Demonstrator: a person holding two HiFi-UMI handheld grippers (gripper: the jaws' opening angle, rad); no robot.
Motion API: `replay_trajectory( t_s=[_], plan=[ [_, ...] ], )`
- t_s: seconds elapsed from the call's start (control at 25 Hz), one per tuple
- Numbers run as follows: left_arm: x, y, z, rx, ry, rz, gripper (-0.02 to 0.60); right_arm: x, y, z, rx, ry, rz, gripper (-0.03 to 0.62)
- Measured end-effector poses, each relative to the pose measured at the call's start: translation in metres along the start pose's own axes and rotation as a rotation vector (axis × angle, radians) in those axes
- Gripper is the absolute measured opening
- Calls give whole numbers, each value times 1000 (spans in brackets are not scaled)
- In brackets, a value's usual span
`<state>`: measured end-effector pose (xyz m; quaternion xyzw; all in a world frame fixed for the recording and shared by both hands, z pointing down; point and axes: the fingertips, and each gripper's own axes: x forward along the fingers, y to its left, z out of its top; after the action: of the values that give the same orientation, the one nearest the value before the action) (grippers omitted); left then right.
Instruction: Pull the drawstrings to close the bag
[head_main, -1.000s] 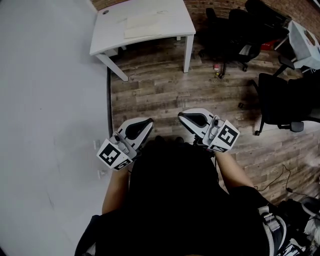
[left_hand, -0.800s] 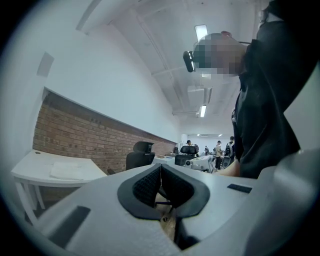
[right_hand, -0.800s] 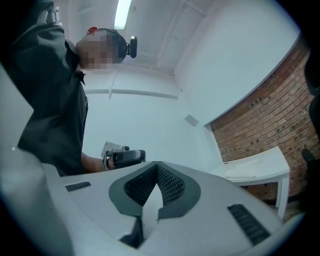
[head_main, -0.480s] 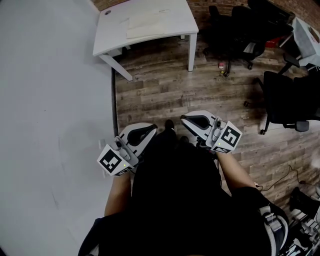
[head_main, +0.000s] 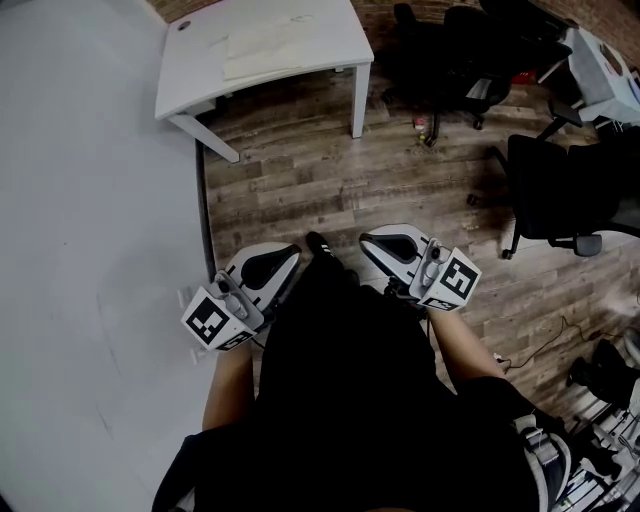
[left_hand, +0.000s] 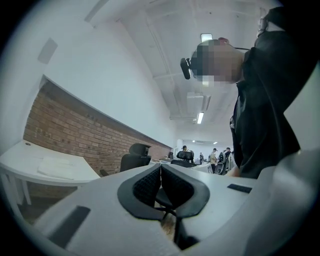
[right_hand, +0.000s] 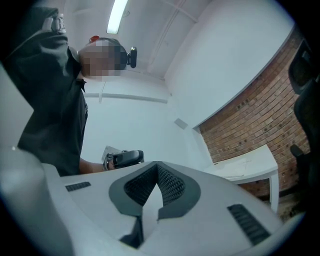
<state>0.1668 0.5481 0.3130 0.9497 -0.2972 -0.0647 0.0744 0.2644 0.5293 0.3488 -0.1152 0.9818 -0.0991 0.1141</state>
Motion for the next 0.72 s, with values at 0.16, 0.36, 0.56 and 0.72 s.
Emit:
replay_trajectory(
  t_s=[0.16, 0.36, 0.56, 0.72],
  plan=[
    [-4, 32, -4, -43, -51, 34, 18, 11, -16, 7, -9, -21, 22, 6],
    [1, 67, -18, -65, -43, 32, 18, 27, -57, 8, -29, -12, -42, 6],
    [16, 118, -16, -86, -65, 44, 18, 41, -108, 14, -33, -14, -132, 6],
    [31, 160, -9, -91, -80, 35, 18, 54, -153, 24, -41, -7, -195, 6]
  ],
)
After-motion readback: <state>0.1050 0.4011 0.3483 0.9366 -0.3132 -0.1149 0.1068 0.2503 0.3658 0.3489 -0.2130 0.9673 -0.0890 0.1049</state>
